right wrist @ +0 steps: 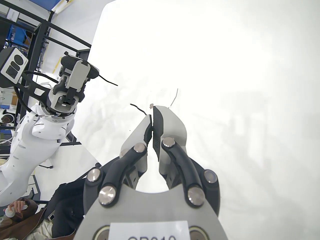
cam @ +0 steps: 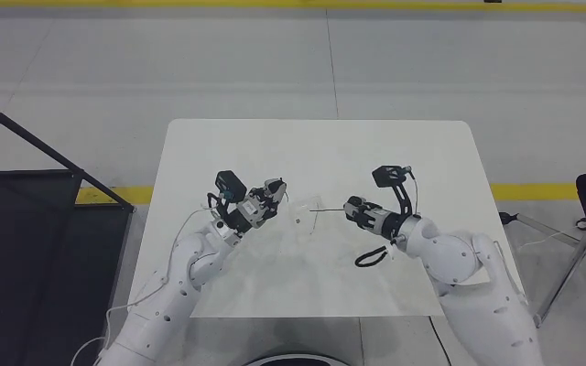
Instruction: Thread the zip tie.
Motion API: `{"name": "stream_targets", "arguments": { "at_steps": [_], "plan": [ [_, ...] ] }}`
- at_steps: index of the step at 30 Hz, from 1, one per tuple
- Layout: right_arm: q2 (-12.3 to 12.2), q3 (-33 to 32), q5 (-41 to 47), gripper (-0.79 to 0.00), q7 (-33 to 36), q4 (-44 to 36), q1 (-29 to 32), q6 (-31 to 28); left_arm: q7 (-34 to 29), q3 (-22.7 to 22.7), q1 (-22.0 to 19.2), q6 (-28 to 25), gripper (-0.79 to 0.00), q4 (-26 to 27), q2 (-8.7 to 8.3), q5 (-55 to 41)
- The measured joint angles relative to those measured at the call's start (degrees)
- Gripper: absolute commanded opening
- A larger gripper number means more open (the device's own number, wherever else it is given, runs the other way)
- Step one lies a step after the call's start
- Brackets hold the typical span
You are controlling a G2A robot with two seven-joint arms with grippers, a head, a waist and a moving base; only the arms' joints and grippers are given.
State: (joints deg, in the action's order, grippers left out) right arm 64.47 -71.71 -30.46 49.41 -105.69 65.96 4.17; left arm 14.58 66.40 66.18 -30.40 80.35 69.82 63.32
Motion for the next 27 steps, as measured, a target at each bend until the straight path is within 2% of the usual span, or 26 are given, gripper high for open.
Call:
{"name": "stream_targets", "arguments": {
  "at_steps": [2,4,6,10,16,27],
  "plan": [
    [0.05,0.66,-0.94,-0.785,-0.23,-0.14,-0.03,-0.88,-0.89,-0.02,0.12,0.38,-0.785,0.42,0.02,0.06],
    [0.27,1.27,-0.14,-0.785,-0.37,-0.52,-0.53,0.97,-1.45,-0.17,-0.29,0.46,-0.785,0.09,0.09,0.19],
    [0.39,0.89,2.91,-0.785,-0.41,-0.14,-0.99,1.61,-1.54,-0.48,-0.83,0.47,-0.785,-0.59,0.22,0.22],
    [0.46,-1.17,11.51,-0.785,0.62,1.75,-1.57,-0.88,-0.51,-1.69,-1.60,2.05,-0.785,-1.77,0.57,2.26],
    [0.36,-2.89,19.37,-0.785,2.66,3.92,-2.11,-2.44,1.43,-3.37,-2.46,3.57,-0.785,-3.08,1.01,5.46],
    [0.35,-2.54,21.66,-0.785,3.86,4.60,-3.88,-0.74,3.28,-3.93,-2.69,4.20,-0.785,-3.68,1.21,6.86]
  ]
}}
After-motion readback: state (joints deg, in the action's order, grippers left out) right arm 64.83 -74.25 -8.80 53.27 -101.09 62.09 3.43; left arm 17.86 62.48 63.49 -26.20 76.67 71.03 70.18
